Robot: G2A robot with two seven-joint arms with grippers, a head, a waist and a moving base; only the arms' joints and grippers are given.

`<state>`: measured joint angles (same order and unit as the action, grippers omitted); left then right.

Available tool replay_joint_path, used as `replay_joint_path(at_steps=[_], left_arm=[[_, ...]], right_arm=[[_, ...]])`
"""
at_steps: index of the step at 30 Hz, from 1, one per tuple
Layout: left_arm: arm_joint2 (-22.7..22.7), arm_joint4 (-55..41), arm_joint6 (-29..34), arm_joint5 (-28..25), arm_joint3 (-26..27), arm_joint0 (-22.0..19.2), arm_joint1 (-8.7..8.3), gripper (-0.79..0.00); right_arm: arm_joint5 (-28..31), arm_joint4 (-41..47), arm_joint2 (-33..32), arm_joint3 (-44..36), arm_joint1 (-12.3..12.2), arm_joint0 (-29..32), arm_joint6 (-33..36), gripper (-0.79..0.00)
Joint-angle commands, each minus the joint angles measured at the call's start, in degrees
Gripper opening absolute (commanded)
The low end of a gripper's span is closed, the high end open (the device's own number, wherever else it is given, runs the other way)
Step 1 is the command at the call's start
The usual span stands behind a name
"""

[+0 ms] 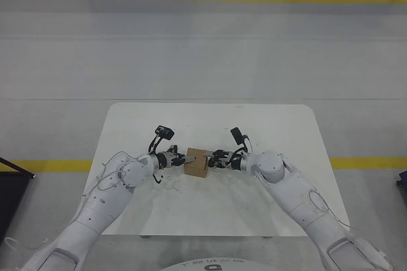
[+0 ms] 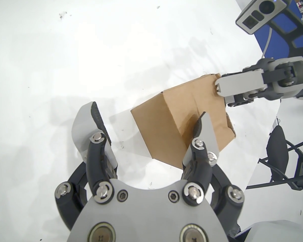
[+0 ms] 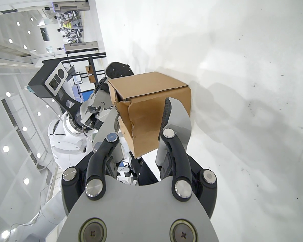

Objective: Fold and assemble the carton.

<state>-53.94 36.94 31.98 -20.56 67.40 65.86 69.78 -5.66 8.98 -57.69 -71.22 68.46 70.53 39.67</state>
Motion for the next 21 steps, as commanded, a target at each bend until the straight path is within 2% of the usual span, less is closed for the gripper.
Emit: replay_joint_path(at_steps=[1,5,11,21], left_arm=[[0.0,0.1,0.0,-0.1,0.0,0.0,-0.01,-0.163],[-0.2,0.2,0.0,-0.2,0.1,0.1,-0.06,-0.16],[-0.2,0.3,0.1,-0.2,0.3,0.1,-0.09,-0.163],[-0.1,0.5,0.1,-0.1,0.4,0.2,-0.02,-0.172]], right_arm=[[-0.4,0.6,-0.2,0.4,0.1,-0.5,0.0,-0.443],[-1.2,1.5,0.1,2.5,0.4,-1.8,0.5,-0.474],[-1.6,1.4,1.3,4.6,0.9,-3.1,0.3,-0.563],[-1.2,1.1,1.2,4.9,1.0,-3.1,0.3,-0.671]])
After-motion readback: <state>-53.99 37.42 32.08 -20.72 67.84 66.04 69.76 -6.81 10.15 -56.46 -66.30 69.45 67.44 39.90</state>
